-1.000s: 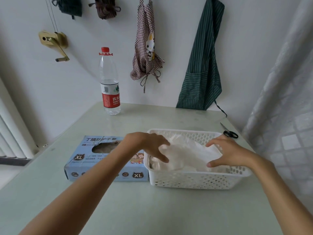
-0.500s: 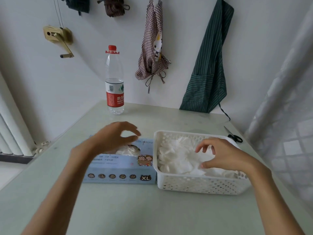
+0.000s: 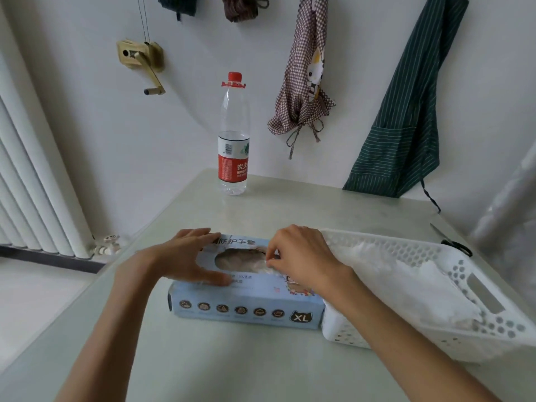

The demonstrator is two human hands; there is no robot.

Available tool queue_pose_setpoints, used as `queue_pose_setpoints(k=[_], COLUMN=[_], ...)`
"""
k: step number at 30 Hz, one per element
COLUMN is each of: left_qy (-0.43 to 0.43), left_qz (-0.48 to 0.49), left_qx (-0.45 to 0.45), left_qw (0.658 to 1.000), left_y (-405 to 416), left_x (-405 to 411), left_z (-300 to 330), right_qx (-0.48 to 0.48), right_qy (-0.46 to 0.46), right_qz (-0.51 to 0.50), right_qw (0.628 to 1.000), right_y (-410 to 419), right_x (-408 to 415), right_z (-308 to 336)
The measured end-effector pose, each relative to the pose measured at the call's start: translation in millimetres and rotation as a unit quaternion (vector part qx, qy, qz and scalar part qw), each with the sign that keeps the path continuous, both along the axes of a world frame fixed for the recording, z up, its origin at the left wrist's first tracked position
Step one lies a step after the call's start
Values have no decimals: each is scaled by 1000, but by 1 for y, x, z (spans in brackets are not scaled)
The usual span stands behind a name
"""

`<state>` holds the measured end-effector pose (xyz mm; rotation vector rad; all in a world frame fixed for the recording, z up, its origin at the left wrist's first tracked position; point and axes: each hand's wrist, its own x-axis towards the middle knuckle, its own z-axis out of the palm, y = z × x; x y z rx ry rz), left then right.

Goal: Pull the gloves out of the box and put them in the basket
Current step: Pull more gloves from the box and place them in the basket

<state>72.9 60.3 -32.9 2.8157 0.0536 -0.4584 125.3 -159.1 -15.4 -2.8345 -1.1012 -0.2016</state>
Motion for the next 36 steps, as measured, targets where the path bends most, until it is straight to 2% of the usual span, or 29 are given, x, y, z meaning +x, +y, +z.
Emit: queue_pose_setpoints(k=[5, 7, 9, 12, 16, 19, 22, 25, 28, 32, 36], left_qy=[-13, -18, -14, -19, -68, -119, -159, -196, -179, -231, -223], left_qz=[16, 16, 18, 14, -7, -28, -39, -44, -46, -40, -1], left_qx=[5, 10, 13, 23, 20, -34, -139, -196, -239, -189, -79], left_qw=[1000, 1000, 1000, 999, 997, 992, 977, 960, 953, 954, 972], left_y=[-2, -3, -3, -3, -8, -15, -21, -21, -21, -21, -7], left_x=[4, 4, 5, 7, 6, 5, 6, 9, 9, 12, 8], left_z=[-4, -3, -3, -1, 8, 15, 19, 21, 22, 20, 17], right_qx=[-154, -169, -122, 4, 166, 185, 250, 201, 209, 195, 263], right_qy=[-51, -64, -21, 106, 241, 281, 290, 328, 324, 344, 397], right_qz=[18, 28, 43, 35, 28, 33, 5, 5, -23, -58, -96], right_qw=[987, 983, 991, 994, 956, 941, 924, 923, 922, 917, 874], right_y=[26, 28, 24, 10, -1, -1, 2, 3, -1, -3, -12], right_x=[4, 5, 8, 10, 18, 17, 17, 16, 17, 19, 25], right_z=[-11, -12, -8, 11, 29, 30, 30, 36, 41, 45, 49])
